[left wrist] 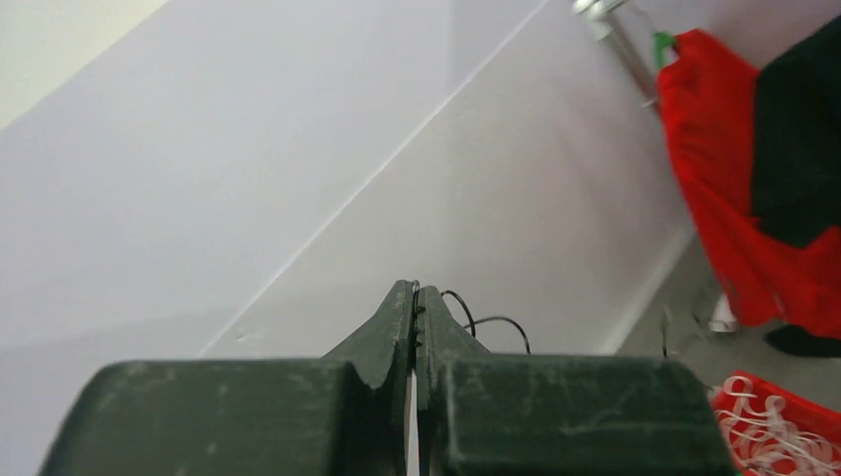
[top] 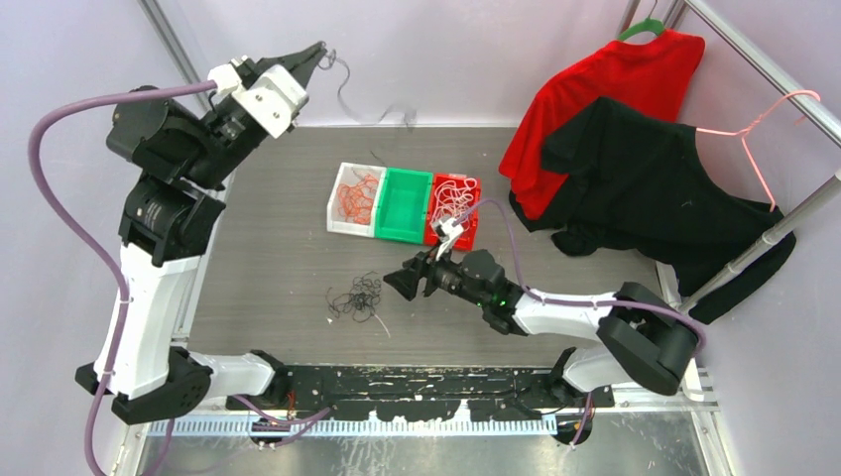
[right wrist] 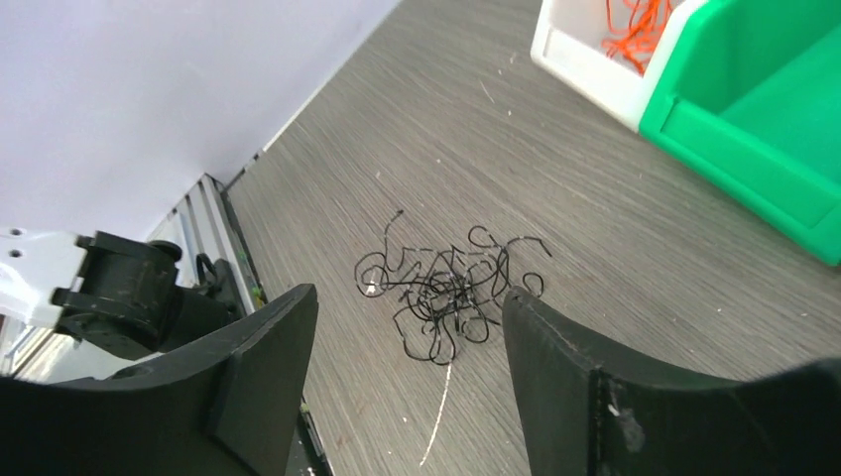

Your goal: Untangle the cables

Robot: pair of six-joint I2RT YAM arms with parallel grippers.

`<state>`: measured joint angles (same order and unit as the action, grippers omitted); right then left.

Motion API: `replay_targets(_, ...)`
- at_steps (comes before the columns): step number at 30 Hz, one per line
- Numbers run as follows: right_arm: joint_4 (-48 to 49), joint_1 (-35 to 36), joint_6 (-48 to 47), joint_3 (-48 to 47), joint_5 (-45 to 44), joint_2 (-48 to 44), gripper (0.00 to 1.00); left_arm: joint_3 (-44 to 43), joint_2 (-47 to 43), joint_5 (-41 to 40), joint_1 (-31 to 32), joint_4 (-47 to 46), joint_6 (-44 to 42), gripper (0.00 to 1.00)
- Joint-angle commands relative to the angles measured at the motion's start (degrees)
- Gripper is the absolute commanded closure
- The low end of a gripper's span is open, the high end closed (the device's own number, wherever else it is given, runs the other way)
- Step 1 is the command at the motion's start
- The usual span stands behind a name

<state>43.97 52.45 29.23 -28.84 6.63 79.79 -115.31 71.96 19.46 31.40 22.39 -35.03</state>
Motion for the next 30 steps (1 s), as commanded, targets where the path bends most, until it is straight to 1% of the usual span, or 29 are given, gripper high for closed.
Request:
replay_targets(1,6.67,0.29,0.83,3.79,-2.47,-5.72,0.24,0.07,0.37,-11.84,0.08,-9.32,-5.25,1.00)
replay_targets(4,9.48,0.29,2.11,5.34,-2.78,-9.34,0.20,0.64,0.33,-9.83,0.12,-6.28,-3.27,1.00)
replay_targets(6,6.31,0.29,1.38,4.23,-3.46,-12.34,0.20,2.92,-0.26,-6.33,0.15,-5.26,-1.10,1.00)
replay_targets(8,0.47,0.24,-0.12,2.64,-4.99,-15.45,0.20,5.26,-0.95,-4.44,0.58,-4.34,0.24,1.00)
replay_targets(12,-10.98,0.23,-2.50,-0.76,-11.80,-20.39,0.20,9.33,-1.44,-4.71,1.00,-3.36,0.39,1.00)
replay_targets(14,-14.81,0.29,-4.07,-1.82,-15.50,-22.14,0.21,11.66,-1.64,-5.07,1.02,-3.47,0.00,1.00)
replay_targets(22,-23.75,0.28,-5.31,-3.73,-23.98,-25.80,0.26,18.51,-0.65,-5.17,1.03,-3.50,0.35,1.00)
replay_targets(25,-28.50,0.27,-5.93,-4.76,-30.93,-26.55,0.28,19.88,0.35,-5.08,1.03,-3.54,0.70,1.00)
replay_targets(30,-31.68,0.24,-6.66,-3.67,-36.95,-29.34,0.28,22.59,4.89,-5.46,1.12,-5.42,0.46,1.00)
